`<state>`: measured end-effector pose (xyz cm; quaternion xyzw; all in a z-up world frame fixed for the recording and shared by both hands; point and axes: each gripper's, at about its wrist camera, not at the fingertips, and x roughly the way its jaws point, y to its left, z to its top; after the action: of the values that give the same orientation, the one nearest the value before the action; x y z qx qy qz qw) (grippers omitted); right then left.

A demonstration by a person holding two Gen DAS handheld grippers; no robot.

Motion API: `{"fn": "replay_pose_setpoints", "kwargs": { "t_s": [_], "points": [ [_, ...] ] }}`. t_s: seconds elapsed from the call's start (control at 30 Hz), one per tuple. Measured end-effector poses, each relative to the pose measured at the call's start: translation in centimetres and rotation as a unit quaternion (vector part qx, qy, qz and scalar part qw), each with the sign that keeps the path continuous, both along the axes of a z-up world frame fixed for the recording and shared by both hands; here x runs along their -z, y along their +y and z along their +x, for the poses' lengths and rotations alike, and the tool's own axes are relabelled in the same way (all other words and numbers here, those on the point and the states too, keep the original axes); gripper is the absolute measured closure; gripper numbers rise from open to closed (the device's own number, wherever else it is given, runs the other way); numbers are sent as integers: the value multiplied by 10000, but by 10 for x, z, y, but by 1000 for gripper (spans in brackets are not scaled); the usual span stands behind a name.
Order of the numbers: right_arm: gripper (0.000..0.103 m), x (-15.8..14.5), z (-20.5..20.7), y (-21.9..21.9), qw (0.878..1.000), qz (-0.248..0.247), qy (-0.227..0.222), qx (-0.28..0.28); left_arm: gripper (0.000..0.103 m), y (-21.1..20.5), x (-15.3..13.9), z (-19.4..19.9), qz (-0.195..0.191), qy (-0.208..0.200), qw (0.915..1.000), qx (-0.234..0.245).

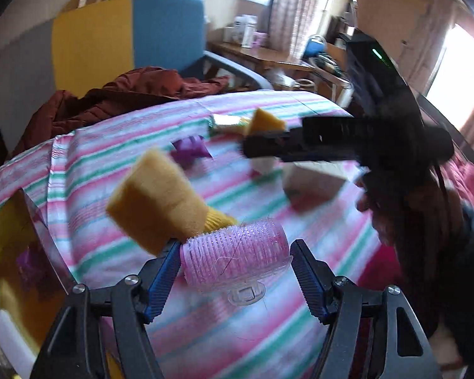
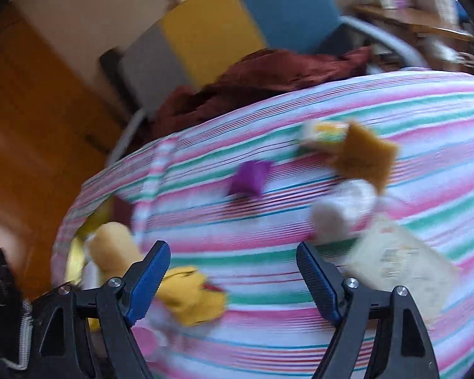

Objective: Organize objects
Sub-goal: 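Grasp the yellow sponge with the right gripper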

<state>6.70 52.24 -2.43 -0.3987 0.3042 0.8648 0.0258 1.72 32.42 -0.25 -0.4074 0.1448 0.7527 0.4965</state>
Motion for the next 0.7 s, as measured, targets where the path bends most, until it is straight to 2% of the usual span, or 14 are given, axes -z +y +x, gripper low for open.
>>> {"fn": "replay_pose_setpoints", "kwargs": {
  "t_s": [0.07, 0.17, 0.37, 0.5, 0.53, 0.57, 0.63, 0.67, 0.7],
  "points": [
    [19, -1, -7, -21, 9977, -268, 142, -611, 32, -11, 4, 7, 43, 21, 10000, 70],
    [19, -2, -15, -48, 9928, -353, 166, -1129, 32, -21, 6, 14, 79, 146, 9998, 135],
    [20, -5, -26, -84, 9867, -239, 134, -1601, 32, -32, 11, 23, 132, 274, 9993, 231],
    [20, 5, -37, -106, 9845, 311, -227, -1710, 32, -39, 17, 27, 88, 222, 9994, 255],
    [29, 9, -39, -111, 9828, 524, -336, -1736, 32, -40, 18, 29, 76, 218, 9994, 276],
    [39, 13, -41, -113, 9809, 943, -497, -1626, 32, -41, 19, 31, 75, 215, 9993, 291],
    [46, 29, -46, -108, 9727, 1680, -1045, -1214, 32, -44, 18, 34, 126, 142, 9992, 340],
    [47, 37, -47, -97, 9708, 1774, -1307, -950, 32, -46, 18, 37, 138, 140, 9992, 357],
    [47, 39, -46, -87, 9724, 1722, -1373, -771, 32, -48, 18, 39, 130, 153, 9991, 376]
  ]
}}
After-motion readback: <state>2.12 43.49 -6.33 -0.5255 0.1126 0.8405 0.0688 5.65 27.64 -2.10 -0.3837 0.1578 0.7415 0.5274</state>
